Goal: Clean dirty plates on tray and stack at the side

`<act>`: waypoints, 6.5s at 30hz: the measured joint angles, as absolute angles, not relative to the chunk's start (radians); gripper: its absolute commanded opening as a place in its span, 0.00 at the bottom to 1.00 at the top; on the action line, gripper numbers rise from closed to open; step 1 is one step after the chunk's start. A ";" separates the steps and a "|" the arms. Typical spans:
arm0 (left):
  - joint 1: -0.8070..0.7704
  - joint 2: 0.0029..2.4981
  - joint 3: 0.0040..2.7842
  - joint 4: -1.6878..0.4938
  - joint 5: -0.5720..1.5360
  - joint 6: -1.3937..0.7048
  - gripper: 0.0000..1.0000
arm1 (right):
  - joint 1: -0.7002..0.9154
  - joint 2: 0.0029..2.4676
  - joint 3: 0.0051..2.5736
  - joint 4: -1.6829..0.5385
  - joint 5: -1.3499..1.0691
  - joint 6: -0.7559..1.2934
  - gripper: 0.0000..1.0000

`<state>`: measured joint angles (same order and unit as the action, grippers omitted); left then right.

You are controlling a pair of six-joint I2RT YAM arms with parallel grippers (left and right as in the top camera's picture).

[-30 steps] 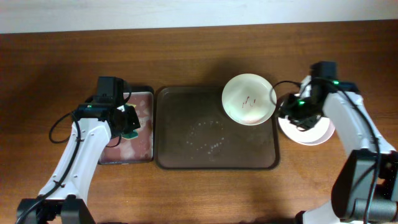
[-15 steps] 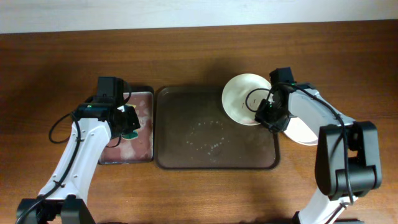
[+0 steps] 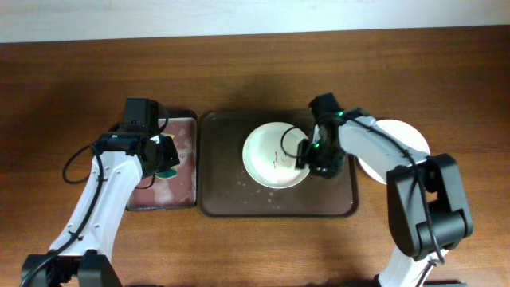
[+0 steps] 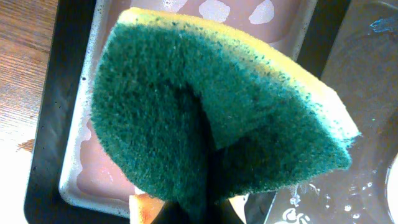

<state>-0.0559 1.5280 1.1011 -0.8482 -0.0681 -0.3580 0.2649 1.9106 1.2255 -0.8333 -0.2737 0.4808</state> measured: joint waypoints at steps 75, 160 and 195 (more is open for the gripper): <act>-0.564 1.930 1.167 -0.336 0.271 -0.587 0.00 | 0.252 2.000 1.275 -0.868 -0.447 0.312 0.04; 0.036 1.775 1.161 -0.830 0.044 -0.197 0.00 | 0.787 1.575 1.373 -0.965 0.935 0.313 0.04; 0.036 1.775 1.161 -0.830 0.044 -0.197 0.00 | -0.053 1.586 1.374 -1.008 0.187 0.496 0.04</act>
